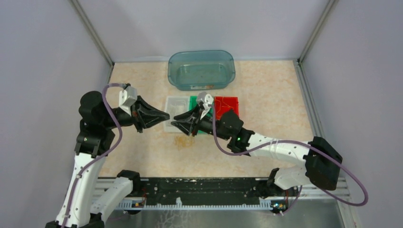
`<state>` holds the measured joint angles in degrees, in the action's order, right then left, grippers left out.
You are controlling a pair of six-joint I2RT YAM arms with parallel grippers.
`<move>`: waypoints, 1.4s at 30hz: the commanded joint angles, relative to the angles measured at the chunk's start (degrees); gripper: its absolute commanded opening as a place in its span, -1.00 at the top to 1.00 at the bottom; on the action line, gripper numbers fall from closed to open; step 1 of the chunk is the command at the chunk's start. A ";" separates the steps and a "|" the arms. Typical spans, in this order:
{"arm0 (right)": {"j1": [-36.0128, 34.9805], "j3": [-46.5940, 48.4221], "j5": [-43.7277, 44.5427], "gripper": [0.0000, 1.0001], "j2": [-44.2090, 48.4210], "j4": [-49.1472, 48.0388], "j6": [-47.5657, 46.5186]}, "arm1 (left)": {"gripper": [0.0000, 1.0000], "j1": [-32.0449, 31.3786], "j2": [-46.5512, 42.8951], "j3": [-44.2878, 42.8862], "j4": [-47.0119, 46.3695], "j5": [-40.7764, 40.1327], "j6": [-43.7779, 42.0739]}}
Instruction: Untangle the cables
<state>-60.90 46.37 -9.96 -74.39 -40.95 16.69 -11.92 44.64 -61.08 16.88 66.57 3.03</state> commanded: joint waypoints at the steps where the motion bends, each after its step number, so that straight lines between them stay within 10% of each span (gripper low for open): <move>1: -0.44 -2.12 0.78 0.23 2.06 3.70 -1.98 | 0.74 -0.29 -0.31 -1.10 5.81 -1.92 -7.09; 14: -0.62 1.62 -2.27 -0.11 -16.05 25.78 -29.31 | -0.33 -0.13 0.71 3.44 3.10 -15.46 -10.48; 29: -2.55 5.80 3.35 0.37 -27.43 25.40 -37.84 | -0.41 0.12 1.08 2.73 4.14 -16.43 -10.44; 33: -2.55 3.29 4.05 1.00 -21.30 22.40 -35.41 | -0.41 0.23 0.95 2.38 5.03 -16.00 -11.52; 42: -1.22 -0.85 -1.40 1.00 -0.43 19.42 -26.10 | -0.42 0.23 -1.05 5.86 12.51 -10.49 -23.99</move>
<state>-62.72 46.15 -8.19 -82.08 -16.03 -14.48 -11.86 45.15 -57.06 23.64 51.94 -12.56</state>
